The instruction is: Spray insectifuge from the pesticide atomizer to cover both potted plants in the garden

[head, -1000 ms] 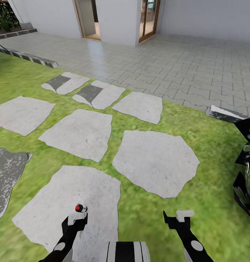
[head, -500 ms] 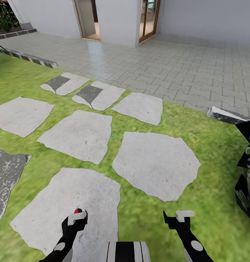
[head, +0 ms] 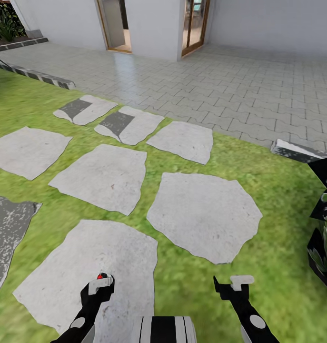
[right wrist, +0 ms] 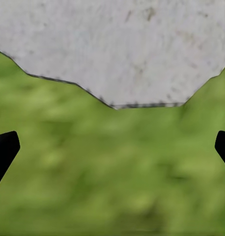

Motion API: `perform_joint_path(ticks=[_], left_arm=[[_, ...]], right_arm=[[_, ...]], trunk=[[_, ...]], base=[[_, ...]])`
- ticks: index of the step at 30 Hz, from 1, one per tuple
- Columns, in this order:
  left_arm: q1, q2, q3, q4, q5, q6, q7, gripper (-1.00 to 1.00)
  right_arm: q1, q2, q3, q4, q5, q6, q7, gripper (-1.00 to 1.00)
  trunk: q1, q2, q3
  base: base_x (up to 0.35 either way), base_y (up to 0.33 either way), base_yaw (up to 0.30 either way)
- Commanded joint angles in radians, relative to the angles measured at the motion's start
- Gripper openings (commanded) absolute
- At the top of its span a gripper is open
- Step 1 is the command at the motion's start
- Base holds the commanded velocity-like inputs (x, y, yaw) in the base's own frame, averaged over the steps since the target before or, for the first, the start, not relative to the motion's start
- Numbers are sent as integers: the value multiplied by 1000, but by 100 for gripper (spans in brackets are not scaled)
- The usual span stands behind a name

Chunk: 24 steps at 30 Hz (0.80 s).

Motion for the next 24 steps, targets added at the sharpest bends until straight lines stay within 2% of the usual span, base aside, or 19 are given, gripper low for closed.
perform_joint_path(ticks=[1, 24], left_arm=[[0, 0, -3, 1, 10, -3, -1, 100], [0, 0, -2, -4, 9, -3, -1, 100]], right_arm=[[0, 0, 0, 1, 0, -3, 1, 100], [0, 0, 0, 2, 0, -3, 1, 100]], trunk=[[0, 0, -1], [0, 0, -1]], base=[[0, 0, 0], [9, 0, 0]])
